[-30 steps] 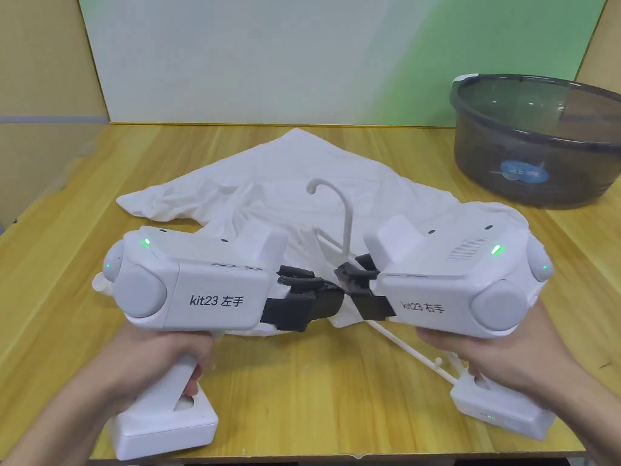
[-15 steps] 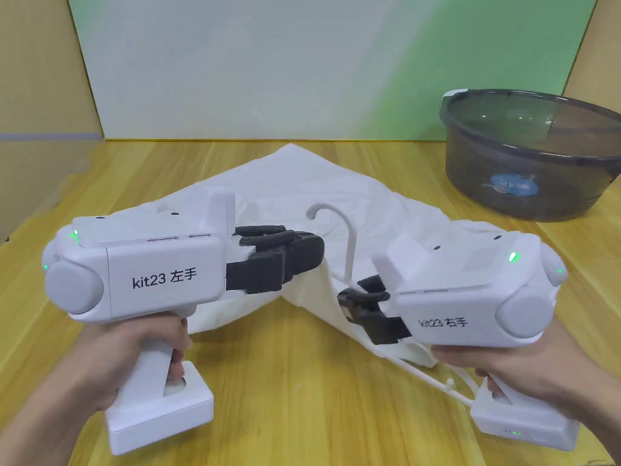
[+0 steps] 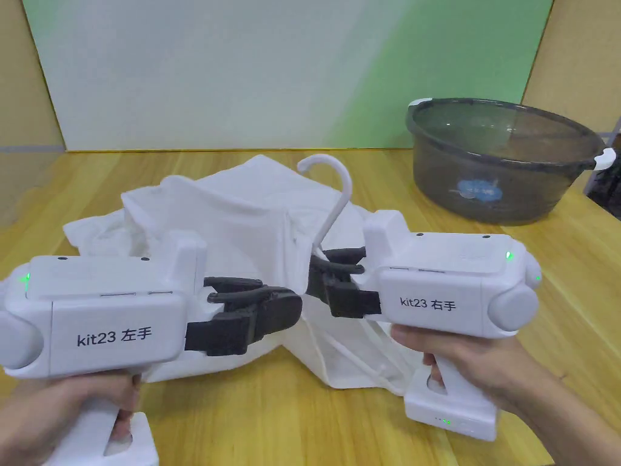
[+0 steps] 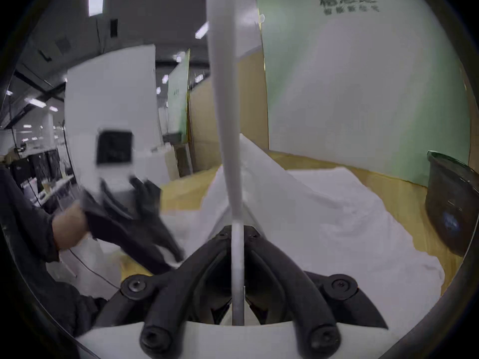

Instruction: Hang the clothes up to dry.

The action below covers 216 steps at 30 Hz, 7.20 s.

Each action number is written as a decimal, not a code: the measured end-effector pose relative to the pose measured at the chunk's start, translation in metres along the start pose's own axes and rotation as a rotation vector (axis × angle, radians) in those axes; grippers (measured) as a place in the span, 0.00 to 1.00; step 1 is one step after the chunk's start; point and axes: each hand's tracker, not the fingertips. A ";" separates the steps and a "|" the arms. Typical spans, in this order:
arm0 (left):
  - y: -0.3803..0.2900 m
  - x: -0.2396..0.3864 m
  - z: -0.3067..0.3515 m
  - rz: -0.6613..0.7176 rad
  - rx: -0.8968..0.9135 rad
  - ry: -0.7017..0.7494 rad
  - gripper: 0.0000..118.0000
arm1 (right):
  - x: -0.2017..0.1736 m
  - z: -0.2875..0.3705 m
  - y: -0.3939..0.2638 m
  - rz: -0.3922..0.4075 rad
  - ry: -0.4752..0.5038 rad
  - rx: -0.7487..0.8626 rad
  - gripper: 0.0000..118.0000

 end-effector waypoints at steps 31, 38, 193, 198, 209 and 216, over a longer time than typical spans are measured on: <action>0.115 0.010 0.013 -0.664 -0.342 0.054 0.99 | -0.010 0.027 0.010 0.209 0.180 -0.120 0.04; 0.096 -0.004 -0.031 -0.688 -0.566 -0.101 0.62 | -0.006 0.019 0.014 0.290 0.285 -0.173 0.04; -0.010 -0.021 0.008 -0.110 0.078 0.269 0.02 | -0.075 -0.016 -0.004 0.052 0.269 -0.411 0.03; -0.010 -0.019 0.009 -0.144 0.068 0.241 0.02 | -0.059 -0.009 0.016 0.140 0.291 -0.382 0.70; -0.011 -0.016 0.012 -0.218 0.021 0.170 0.02 | 0.022 -0.010 0.123 0.486 0.345 -0.465 1.00; -0.010 -0.025 0.015 -0.277 -0.010 0.081 0.02 | 0.035 -0.072 0.090 0.593 0.494 -0.669 0.92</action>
